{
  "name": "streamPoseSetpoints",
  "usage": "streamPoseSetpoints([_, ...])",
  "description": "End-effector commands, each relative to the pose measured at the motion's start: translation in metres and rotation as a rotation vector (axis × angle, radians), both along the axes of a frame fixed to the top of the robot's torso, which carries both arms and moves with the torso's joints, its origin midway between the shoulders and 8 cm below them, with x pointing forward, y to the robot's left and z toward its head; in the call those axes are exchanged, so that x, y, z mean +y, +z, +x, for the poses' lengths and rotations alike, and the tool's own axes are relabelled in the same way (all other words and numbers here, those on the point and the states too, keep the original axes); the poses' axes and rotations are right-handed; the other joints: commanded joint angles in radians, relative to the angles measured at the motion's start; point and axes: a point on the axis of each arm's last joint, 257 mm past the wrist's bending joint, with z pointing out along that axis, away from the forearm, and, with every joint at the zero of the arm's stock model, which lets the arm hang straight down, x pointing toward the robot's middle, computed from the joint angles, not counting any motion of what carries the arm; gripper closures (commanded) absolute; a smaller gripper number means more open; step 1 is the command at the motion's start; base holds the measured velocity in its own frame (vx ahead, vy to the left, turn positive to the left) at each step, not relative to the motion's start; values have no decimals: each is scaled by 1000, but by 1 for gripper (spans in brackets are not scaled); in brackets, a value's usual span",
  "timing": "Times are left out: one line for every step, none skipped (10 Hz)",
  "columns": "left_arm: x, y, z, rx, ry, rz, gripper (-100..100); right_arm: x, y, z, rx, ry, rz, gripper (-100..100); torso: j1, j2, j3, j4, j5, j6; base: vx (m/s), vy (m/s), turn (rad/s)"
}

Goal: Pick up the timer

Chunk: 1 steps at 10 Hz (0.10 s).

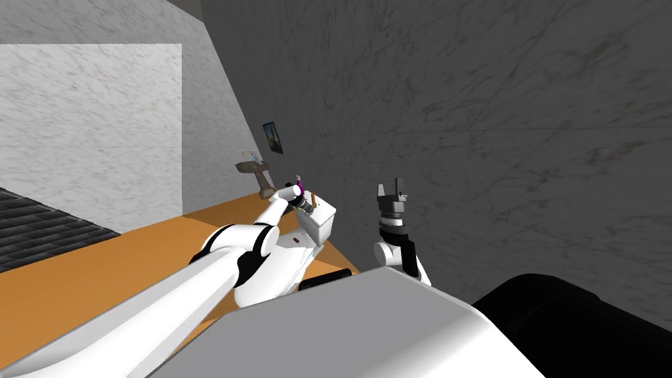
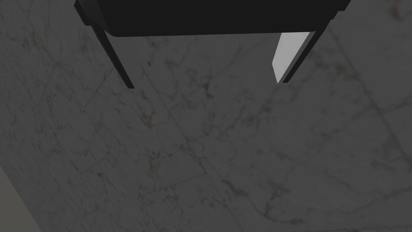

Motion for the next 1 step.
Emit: streamPoseSetpoints([0,0,0,0,0,0,0,0,0,0,0,0,0,0,0,0,0,0,0,0,-2,-6,-3])
